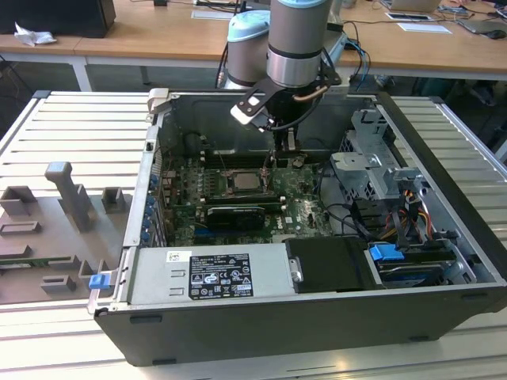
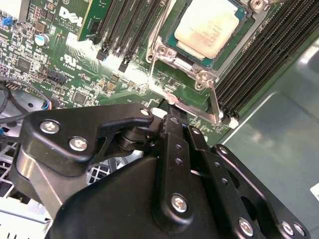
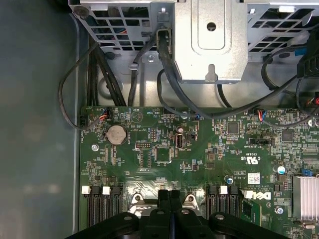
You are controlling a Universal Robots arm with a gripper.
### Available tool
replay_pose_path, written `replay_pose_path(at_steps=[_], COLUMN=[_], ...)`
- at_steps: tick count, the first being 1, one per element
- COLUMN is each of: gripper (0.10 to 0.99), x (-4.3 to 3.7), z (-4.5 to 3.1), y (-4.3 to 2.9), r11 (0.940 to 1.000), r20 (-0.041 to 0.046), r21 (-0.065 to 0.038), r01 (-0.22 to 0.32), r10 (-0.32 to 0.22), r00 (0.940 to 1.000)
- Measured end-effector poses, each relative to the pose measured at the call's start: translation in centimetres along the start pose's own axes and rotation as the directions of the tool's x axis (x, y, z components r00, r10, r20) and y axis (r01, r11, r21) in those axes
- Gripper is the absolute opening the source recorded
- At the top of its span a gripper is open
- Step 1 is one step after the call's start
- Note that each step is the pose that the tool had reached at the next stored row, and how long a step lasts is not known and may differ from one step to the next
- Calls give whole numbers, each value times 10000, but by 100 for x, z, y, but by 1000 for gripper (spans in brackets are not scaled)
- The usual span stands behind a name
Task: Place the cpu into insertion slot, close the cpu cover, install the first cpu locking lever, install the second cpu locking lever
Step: 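Close the cpu cover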
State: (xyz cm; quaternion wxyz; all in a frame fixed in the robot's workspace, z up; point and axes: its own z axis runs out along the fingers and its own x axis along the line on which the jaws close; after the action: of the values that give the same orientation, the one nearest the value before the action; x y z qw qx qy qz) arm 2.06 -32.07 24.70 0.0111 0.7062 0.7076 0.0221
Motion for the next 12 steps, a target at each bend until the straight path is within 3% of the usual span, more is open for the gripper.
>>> replay_pose_path(at_steps=[12], gripper=[106], x=[0], z=[-2], y=[-36], r11=[10000], r20=[0], r21=[0], r01=[-1], r10=[1], r00=[10000])
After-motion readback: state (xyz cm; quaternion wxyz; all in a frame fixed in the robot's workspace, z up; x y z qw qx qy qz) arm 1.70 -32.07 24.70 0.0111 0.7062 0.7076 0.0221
